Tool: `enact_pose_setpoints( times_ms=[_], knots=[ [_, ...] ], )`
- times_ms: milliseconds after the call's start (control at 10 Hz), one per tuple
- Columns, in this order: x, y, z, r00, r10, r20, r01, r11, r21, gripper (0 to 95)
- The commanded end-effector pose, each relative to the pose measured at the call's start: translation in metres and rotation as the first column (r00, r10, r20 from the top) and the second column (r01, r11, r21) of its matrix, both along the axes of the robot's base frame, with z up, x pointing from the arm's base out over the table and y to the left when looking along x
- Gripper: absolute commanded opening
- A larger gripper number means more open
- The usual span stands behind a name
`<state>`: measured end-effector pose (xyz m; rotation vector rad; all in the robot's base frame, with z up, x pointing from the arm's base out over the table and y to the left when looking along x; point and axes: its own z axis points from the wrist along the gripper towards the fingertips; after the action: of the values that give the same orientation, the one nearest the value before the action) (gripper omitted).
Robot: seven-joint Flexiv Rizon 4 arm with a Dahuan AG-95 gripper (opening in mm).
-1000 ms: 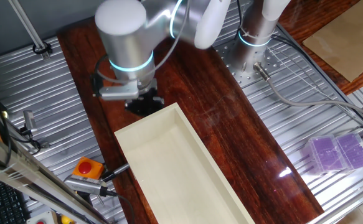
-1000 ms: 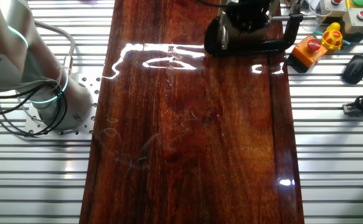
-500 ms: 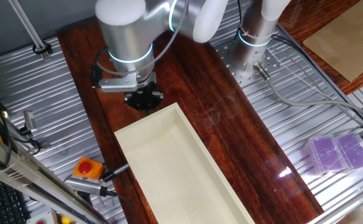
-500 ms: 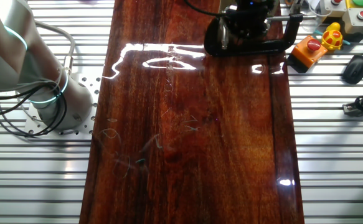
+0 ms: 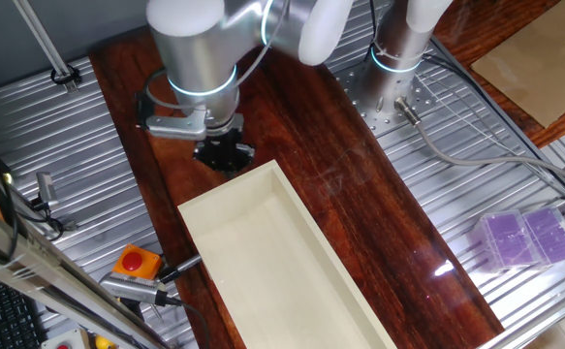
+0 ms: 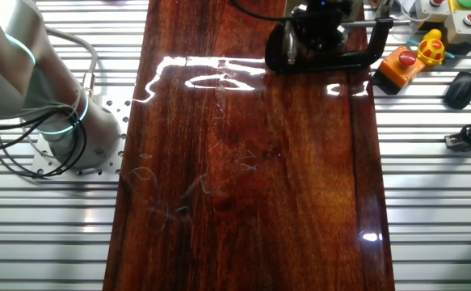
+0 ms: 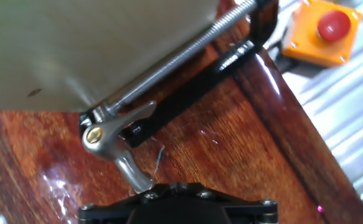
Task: Turn on the water tap
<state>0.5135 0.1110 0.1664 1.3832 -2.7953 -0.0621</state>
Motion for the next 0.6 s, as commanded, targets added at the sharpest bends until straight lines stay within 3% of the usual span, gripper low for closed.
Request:
enact_pose_setpoints(
  times_ms=[100,200,500,600],
  knots=[
    [-0.0023,-0.0503,-0.0138,0.999,0.053,-0.006,-0.053,0.999,-0.010,0.0],
    [-0.0037,-0.0584,-0.0164,0.998,0.067,0.003,-0.068,0.997,0.021,0.0],
    [-0.0037,-0.0584,-0.0164,1.000,-0.028,-0.001,0.028,0.999,0.035,0.0],
    [-0.0037,-0.0584,-0.0164,0.997,-0.075,0.001,0.075,0.997,0.016,0.0]
  ],
)
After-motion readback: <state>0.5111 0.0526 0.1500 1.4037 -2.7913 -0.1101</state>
